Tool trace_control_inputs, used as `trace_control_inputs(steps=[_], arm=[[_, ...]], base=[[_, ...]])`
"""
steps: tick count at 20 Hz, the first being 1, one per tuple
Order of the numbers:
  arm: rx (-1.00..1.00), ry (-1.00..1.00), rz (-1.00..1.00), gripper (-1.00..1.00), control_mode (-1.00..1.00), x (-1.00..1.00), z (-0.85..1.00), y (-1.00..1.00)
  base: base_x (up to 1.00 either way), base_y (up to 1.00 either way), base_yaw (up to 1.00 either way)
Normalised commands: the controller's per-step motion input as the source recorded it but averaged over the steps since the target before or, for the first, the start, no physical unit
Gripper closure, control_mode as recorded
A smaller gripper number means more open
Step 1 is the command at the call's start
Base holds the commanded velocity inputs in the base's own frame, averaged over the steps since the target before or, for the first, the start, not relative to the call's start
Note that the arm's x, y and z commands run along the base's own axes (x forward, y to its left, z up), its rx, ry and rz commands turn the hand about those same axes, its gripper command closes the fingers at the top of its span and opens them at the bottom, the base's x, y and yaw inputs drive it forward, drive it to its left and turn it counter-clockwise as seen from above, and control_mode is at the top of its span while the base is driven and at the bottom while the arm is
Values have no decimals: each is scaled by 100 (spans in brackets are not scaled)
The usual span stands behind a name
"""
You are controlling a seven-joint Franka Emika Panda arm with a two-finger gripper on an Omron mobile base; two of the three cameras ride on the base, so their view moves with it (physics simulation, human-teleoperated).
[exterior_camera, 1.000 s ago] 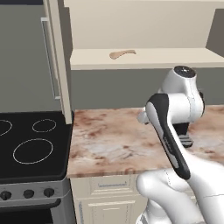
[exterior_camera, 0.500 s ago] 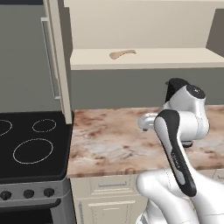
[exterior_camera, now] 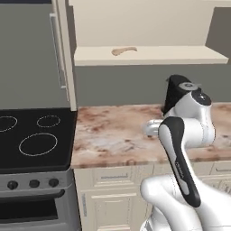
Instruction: Organize the utensils by type. Pick up the wooden spoons from the counter and place them in the open cabinet. Then pick up the metallic utensils from the counter and place them in the open drawer.
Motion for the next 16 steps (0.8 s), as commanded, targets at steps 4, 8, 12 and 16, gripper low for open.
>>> trace_control_inputs(steps=[4,8,12,16], arm=[[0,0,0,-100,100,0,0,0],[0,0,0,-100,100,0,0,0],[0,0,0,-100,100,0,0,0],[0,0,0,-100,100,0,0,0]], base=[[-83,0,29],[-75,-1,81],[-39,-6,100],[-18,-8,100]])
